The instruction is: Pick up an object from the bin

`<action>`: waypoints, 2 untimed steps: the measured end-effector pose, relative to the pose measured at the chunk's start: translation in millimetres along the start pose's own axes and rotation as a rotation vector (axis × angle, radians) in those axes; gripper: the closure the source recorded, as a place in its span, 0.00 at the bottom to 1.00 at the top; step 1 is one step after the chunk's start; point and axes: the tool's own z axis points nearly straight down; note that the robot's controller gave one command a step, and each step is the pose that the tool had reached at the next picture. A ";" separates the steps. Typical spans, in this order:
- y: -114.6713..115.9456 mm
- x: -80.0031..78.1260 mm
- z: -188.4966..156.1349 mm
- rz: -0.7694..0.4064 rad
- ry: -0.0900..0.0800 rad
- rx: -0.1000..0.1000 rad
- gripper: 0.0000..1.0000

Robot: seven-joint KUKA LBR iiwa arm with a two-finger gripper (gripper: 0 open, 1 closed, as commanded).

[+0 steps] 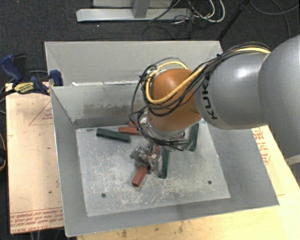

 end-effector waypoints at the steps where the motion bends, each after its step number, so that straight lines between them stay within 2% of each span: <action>1: 0.9 0.1 -20.9 0.001 0.002 -0.002 1.00; 2: -0.6 -1.7 -34.3 0.001 -0.004 0.004 1.00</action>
Offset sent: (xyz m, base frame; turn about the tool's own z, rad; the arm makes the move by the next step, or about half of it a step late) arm 0.0001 0.0000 0.0279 0.0000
